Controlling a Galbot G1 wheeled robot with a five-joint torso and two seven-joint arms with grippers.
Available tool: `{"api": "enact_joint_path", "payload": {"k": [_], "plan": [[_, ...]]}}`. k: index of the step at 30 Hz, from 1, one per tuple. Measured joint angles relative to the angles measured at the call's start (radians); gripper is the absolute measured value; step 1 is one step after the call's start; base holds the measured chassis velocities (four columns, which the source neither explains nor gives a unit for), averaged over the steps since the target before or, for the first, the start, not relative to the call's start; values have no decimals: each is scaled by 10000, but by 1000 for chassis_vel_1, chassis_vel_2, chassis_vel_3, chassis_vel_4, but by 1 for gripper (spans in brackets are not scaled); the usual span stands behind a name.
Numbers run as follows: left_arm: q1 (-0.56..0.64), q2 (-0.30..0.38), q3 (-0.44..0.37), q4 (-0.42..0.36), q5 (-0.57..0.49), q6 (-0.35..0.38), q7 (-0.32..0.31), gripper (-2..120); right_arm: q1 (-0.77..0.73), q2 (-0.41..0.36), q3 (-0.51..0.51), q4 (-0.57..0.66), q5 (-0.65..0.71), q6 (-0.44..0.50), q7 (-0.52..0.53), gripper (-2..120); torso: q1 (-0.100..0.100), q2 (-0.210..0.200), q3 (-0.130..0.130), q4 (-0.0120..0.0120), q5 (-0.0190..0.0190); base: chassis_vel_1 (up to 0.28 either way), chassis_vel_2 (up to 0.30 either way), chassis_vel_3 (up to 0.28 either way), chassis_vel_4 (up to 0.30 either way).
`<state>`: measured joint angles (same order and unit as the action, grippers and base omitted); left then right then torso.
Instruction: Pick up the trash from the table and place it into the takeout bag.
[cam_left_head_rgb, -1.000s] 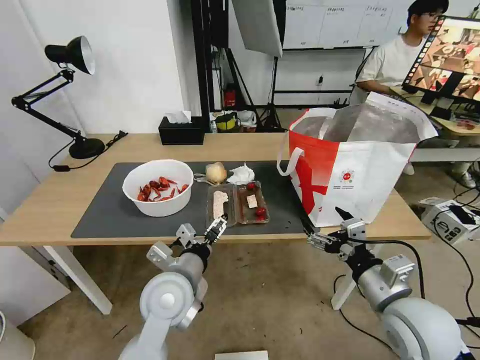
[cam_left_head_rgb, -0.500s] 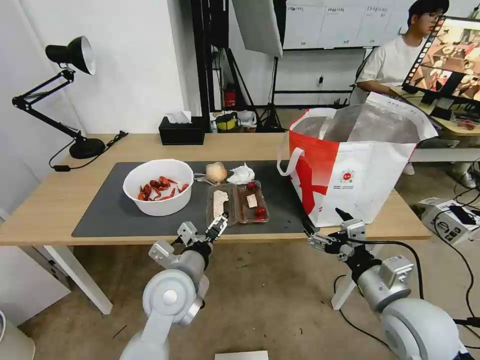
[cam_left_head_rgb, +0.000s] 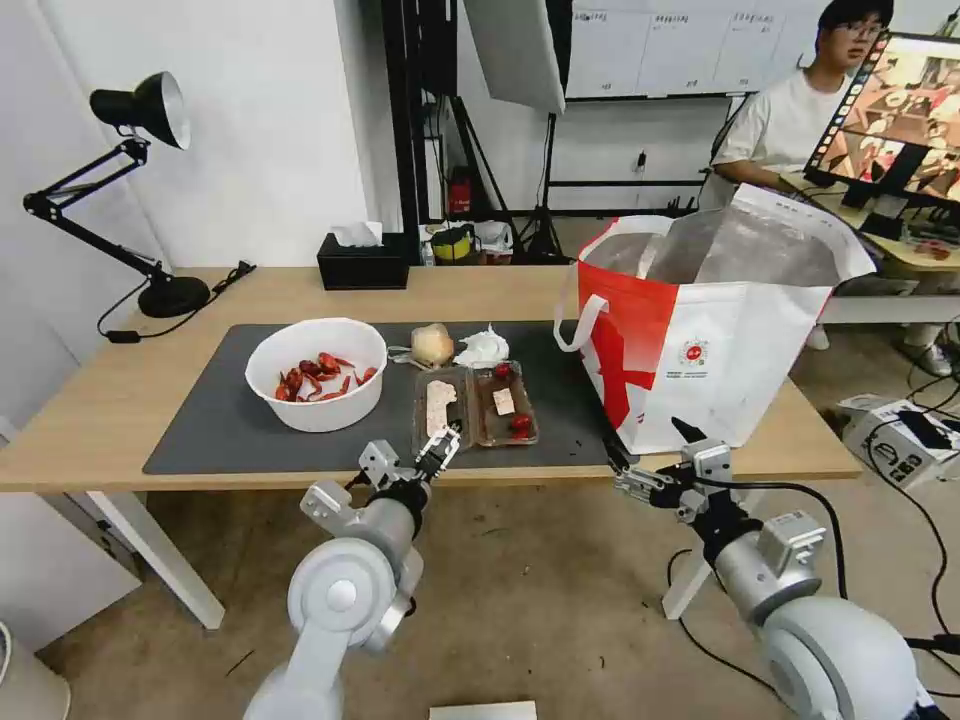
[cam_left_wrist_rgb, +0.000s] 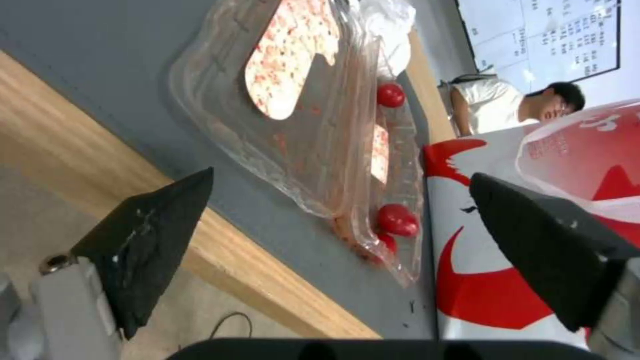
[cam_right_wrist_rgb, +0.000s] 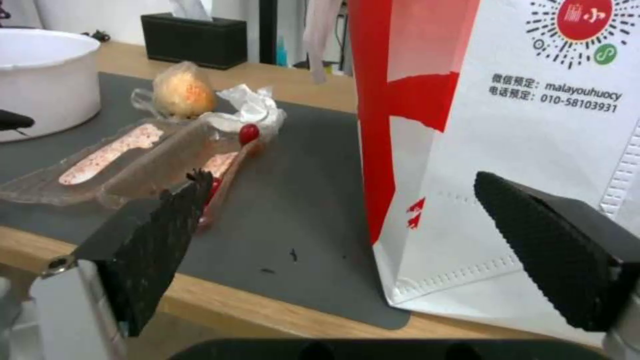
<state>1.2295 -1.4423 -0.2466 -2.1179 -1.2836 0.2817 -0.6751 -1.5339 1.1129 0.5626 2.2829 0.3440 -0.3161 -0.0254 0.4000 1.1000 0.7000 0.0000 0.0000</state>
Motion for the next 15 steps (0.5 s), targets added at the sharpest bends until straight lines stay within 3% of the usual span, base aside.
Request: {"api": "enact_joint_path", "payload": {"k": [15], "plan": [[-385,-85,138,439,-1,-52,0,100,-11,-1,38,-46,-2,0,10,100,0,0,0,0,0,0,0,0,0]]}}
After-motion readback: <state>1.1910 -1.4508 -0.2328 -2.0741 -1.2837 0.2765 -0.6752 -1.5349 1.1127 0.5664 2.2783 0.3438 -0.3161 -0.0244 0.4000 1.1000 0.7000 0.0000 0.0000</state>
